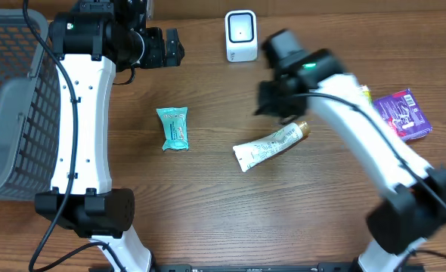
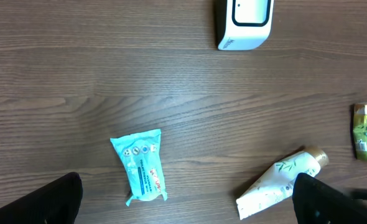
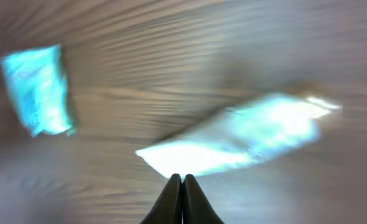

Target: Scan the item barcode

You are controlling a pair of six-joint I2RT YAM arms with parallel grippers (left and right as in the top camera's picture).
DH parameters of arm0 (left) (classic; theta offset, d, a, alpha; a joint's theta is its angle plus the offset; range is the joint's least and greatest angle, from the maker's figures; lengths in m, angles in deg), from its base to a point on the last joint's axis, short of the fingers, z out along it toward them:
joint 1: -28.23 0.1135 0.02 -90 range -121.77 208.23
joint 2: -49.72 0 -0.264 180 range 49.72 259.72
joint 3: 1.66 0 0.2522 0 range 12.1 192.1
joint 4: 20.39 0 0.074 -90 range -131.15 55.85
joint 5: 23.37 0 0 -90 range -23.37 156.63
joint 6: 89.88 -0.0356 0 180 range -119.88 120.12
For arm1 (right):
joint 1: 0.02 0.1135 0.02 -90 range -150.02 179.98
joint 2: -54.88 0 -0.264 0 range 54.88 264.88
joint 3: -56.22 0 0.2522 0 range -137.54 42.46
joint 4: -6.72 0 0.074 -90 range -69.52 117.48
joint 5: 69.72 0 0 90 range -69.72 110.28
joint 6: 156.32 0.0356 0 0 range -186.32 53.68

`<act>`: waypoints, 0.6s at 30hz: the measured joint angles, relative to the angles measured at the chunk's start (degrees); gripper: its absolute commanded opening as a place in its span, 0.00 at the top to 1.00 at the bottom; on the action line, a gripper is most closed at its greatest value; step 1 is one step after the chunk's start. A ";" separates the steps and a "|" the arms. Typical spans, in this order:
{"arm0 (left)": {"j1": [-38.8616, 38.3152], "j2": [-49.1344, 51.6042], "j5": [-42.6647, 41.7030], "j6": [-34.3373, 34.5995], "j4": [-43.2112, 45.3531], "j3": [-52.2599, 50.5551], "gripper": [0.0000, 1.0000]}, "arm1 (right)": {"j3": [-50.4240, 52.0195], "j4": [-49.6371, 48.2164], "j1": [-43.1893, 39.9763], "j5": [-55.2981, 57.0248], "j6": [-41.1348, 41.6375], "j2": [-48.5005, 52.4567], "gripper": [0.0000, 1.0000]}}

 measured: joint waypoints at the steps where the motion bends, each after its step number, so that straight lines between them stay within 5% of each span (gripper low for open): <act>1: 0.00 0.00 0.00 0.00 0.00 0.00 0.00 | -0.02 1.36 -0.98 1.29 1.14 -0.83 0.96; 8: 0.00 0.00 0.00 0.00 -0.02 0.00 0.00 | 9.03 2.34 -6.14 5.27 5.05 0.28 0.96; 18: 0.00 0.00 0.00 0.02 0.00 0.00 0.00 | 28.59 -15.56 -6.12 2.62 5.51 0.87 0.96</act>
